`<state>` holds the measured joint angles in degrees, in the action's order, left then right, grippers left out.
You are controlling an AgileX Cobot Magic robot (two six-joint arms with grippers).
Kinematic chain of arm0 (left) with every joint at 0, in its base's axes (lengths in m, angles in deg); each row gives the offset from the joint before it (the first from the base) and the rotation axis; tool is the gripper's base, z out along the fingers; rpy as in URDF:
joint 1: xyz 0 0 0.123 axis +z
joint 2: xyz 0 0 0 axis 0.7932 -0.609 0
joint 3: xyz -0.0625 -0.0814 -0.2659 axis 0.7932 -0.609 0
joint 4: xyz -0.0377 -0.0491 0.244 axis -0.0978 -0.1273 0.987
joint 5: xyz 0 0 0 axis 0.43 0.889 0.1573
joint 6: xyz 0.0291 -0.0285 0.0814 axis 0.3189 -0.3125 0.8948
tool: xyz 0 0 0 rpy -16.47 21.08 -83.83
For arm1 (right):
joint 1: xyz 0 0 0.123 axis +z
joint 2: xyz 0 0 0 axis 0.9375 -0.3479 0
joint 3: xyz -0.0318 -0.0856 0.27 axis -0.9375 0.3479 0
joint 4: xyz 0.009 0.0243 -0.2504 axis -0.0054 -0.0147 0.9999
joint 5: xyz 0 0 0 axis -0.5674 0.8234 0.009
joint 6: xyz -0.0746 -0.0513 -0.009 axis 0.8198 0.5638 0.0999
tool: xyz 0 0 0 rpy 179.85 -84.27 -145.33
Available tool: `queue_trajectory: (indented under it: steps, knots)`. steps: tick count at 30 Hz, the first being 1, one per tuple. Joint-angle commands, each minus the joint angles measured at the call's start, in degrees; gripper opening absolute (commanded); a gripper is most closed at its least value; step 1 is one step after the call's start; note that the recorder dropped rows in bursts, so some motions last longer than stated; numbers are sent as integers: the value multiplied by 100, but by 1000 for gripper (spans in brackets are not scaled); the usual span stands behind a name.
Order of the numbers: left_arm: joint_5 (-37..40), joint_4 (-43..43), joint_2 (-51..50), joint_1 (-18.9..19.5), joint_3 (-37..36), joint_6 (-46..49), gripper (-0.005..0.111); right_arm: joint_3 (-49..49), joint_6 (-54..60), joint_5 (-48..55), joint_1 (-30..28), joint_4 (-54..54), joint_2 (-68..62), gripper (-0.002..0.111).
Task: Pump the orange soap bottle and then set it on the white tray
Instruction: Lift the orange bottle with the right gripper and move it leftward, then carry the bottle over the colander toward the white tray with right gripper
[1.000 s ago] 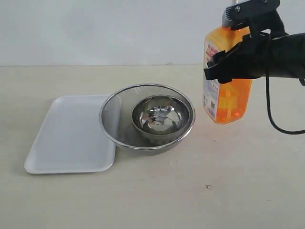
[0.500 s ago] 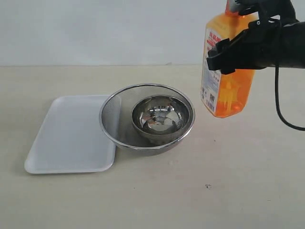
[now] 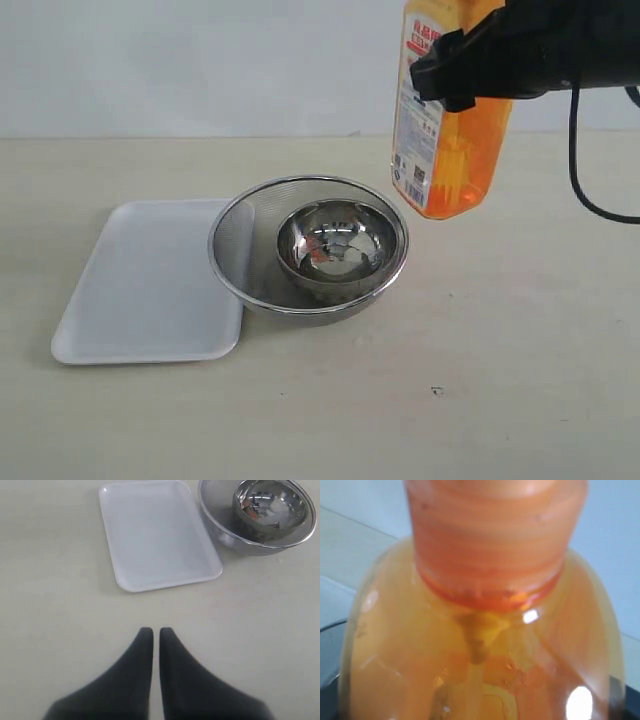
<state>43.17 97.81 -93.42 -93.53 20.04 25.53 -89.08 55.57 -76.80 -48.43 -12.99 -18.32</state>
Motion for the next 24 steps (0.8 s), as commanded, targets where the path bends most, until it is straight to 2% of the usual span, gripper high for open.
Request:
queue_trajectory:
  steps: [1,7,13,20,24]
  knots:
    - [-214,36,33,-15,-23,-60,5,-261,30,-16,-3,-22,182,0]
    - [-214,50,33,-15,-23,-60,5,-271,56,114,7,-22,182,0]
    - [-214,103,33,-15,-23,-60,5,-271,201,-138,469,2,182,0]
    - [-214,103,33,-15,-23,-60,5,-274,159,-172,580,-90,182,0]
    - [-214,116,33,-15,-23,-48,5,-521,150,-82,868,-90,151,0]
